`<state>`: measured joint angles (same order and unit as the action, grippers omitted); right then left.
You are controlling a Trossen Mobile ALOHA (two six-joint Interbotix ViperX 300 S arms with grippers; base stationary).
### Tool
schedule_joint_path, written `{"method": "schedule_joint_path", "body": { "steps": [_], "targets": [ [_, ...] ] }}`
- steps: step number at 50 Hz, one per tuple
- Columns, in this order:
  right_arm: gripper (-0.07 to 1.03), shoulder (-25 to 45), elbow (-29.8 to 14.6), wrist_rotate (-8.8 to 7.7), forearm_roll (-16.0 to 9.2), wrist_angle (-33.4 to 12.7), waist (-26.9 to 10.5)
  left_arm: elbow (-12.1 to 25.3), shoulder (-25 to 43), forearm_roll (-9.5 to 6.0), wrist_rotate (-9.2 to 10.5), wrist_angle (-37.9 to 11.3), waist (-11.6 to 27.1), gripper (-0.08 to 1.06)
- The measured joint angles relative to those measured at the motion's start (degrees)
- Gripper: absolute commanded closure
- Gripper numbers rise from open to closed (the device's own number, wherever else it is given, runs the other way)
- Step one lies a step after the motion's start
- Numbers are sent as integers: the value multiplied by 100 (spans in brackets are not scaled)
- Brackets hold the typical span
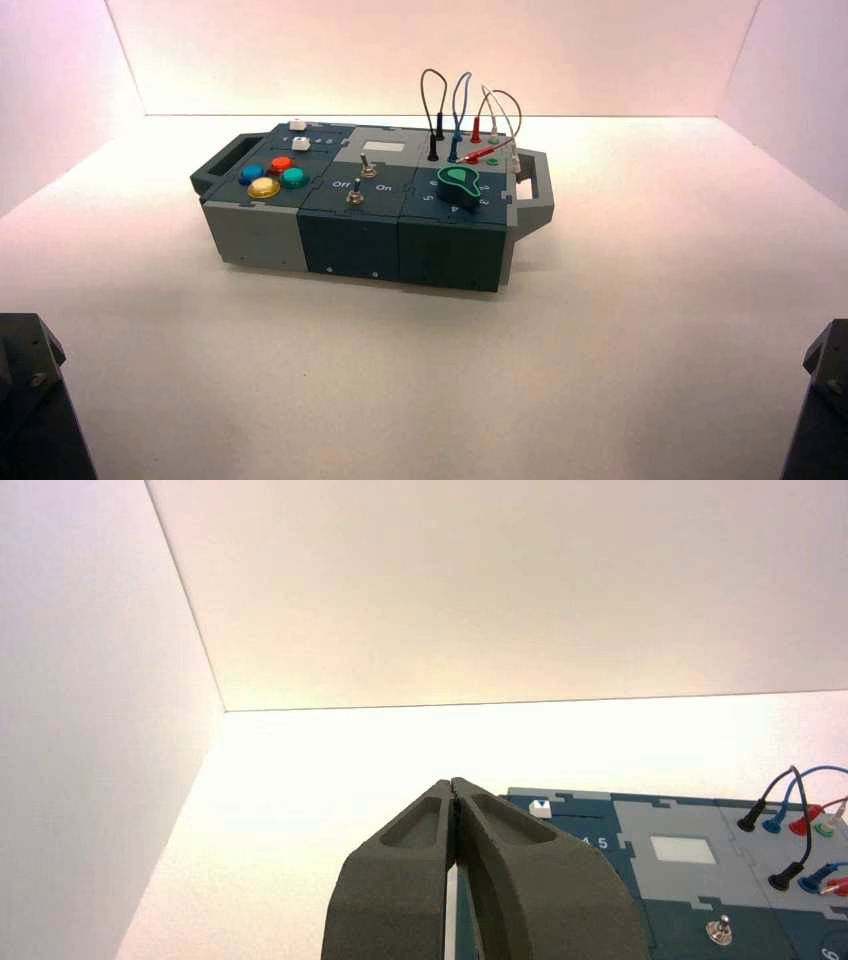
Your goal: Insert the white wire.
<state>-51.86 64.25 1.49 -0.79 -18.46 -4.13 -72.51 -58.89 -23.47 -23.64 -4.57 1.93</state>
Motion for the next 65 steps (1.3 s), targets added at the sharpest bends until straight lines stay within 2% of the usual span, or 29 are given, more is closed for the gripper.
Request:
{"method": "schedule_joint_path", "body": {
  "steps": [25,36,42,53,65],
  "targets": [
    [41,44,-9,0,0,18,0,0,62,0,0,70,0,101],
    [41,246,-53,-9,0,-229,-9,9,114,-18,0,44,0,101],
    [41,483,-193,-62,-70,-519,-53,53,176,-26,18,-158,88,101],
    [41,896,-448,-255,-299,-949,-457,343,483,-26,0,-703,527,101],
    [41,1002,-606,-255,-439,-1222,-958,580,668,-26,-9,-1468,870,101]
  ]
}}
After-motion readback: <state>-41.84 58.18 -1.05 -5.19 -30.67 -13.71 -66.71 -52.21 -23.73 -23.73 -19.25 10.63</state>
